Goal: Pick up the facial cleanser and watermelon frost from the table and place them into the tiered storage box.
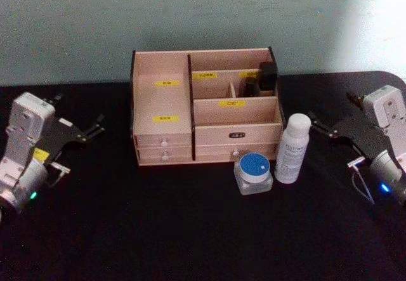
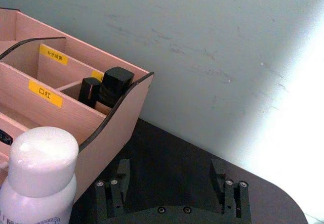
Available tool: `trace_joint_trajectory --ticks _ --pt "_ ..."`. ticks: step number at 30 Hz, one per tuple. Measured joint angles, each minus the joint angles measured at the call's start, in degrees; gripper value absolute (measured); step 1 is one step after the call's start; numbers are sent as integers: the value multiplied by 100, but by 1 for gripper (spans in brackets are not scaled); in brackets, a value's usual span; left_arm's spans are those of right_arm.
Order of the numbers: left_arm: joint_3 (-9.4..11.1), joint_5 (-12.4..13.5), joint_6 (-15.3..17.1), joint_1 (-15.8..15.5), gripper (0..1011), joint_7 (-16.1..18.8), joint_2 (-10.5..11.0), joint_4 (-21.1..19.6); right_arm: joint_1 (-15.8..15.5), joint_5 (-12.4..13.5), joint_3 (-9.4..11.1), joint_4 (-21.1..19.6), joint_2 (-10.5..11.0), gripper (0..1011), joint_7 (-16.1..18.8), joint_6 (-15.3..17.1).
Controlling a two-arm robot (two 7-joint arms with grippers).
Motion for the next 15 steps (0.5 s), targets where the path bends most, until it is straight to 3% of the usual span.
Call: trace_joint_trajectory --ticks 15 --pt "0 1 0 0 1001 0 0 0 0 0 0 0 0 1002 0 0"
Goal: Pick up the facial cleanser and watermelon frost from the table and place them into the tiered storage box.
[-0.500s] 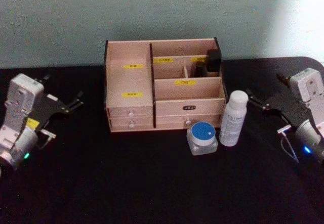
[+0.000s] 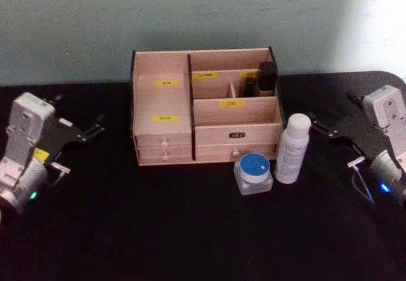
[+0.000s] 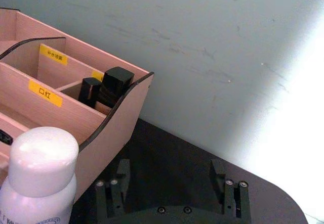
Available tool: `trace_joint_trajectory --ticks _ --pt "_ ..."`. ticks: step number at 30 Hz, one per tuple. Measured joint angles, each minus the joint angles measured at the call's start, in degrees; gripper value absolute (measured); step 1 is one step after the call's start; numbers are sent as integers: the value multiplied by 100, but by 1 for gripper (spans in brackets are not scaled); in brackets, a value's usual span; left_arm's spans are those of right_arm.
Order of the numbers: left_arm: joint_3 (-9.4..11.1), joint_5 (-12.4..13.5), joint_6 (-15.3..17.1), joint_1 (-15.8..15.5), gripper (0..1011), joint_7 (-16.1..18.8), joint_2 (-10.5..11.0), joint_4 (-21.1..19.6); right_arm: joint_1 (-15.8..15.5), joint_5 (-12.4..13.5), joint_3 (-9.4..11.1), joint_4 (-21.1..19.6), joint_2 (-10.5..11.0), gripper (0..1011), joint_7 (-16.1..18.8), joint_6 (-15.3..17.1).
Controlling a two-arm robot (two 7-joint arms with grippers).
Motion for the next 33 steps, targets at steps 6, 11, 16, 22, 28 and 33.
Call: trace_joint_trajectory --ticks 6,11,16,22,28,33 --pt "0 0 0 0 1001 0 0 0 0 0 0 0 0 1002 0 0" --pt "0 0 0 0 1001 0 0 0 0 0 0 0 0 1002 0 0" --pt "0 0 0 0 1001 0 0 0 0 0 0 0 0 1002 0 0" --pt "0 0 0 0 1001 0 0 0 0 0 0 0 -1 1002 0 0" --pt "0 0 0 0 1001 0 0 0 0 0 0 0 0 1002 0 0" --pt "0 0 0 0 1001 0 0 0 0 0 0 0 0 1002 0 0"
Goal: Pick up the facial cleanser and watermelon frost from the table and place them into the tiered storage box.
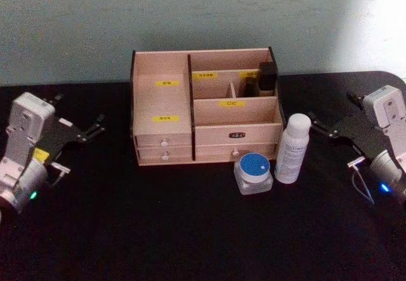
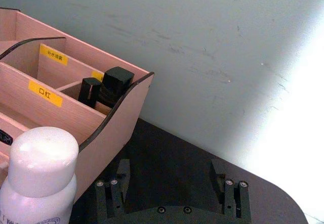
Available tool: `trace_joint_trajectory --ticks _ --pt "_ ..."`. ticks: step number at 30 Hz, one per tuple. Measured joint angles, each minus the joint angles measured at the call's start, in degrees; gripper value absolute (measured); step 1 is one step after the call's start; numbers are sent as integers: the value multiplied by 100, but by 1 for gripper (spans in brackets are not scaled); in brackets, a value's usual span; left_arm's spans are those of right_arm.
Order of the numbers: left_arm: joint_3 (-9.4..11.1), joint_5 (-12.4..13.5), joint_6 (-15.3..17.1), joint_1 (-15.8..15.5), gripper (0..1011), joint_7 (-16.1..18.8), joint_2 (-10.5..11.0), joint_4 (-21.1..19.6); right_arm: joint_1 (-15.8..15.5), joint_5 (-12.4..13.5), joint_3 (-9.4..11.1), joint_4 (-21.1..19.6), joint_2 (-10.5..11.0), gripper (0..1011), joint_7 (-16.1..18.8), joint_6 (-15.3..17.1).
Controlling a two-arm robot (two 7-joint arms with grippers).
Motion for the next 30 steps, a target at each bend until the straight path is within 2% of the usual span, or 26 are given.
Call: trace_joint_trajectory --ticks 6,13,22,30 --pt "0 0 0 0 1001 0 0 0 -18 2 27 0 -8 1002 18 -3" --pt "0 0 0 0 1001 0 0 0 -231 76 188 -187 22 1002 154 1" --pt "0 0 0 0 1001 0 0 0 -771 180 451 -719 221 1002 206 192" --pt "0 0 0 0 1001 0 0 0 -1429 339 749 -1332 466 1002 247 336"
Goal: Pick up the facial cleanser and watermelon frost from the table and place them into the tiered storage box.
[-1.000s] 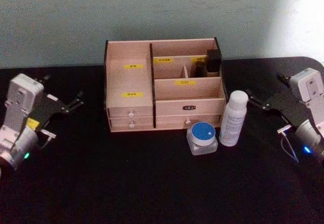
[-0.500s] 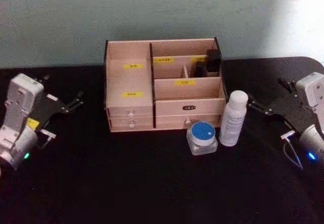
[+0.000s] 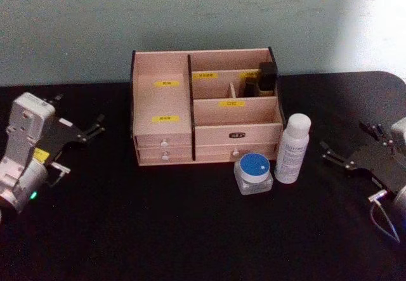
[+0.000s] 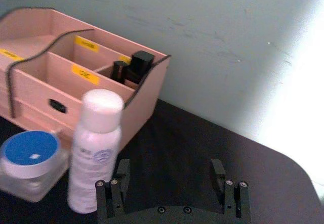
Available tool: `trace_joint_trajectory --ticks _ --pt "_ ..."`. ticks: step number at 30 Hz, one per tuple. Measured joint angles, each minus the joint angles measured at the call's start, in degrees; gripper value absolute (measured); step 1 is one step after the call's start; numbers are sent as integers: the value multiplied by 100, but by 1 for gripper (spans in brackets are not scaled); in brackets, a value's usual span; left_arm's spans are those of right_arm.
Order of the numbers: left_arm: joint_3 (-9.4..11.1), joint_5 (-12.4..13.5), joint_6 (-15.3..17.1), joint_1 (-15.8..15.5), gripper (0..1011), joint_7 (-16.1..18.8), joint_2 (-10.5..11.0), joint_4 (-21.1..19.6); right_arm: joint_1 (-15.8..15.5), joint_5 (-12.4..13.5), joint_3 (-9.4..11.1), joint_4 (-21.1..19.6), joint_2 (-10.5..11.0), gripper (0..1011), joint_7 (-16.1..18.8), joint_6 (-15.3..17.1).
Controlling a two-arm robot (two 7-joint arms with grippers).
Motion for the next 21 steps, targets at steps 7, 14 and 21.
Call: trace_joint_trajectory --ticks 7,14,21 --pt "0 0 0 0 1001 0 0 0 -522 457 265 -513 161 1002 375 78" --pt "0 0 0 0 1001 0 0 0 -786 765 389 -764 152 1002 693 133" --pt "0 0 0 0 1001 0 0 0 -661 908 346 -620 -108 1002 931 204"
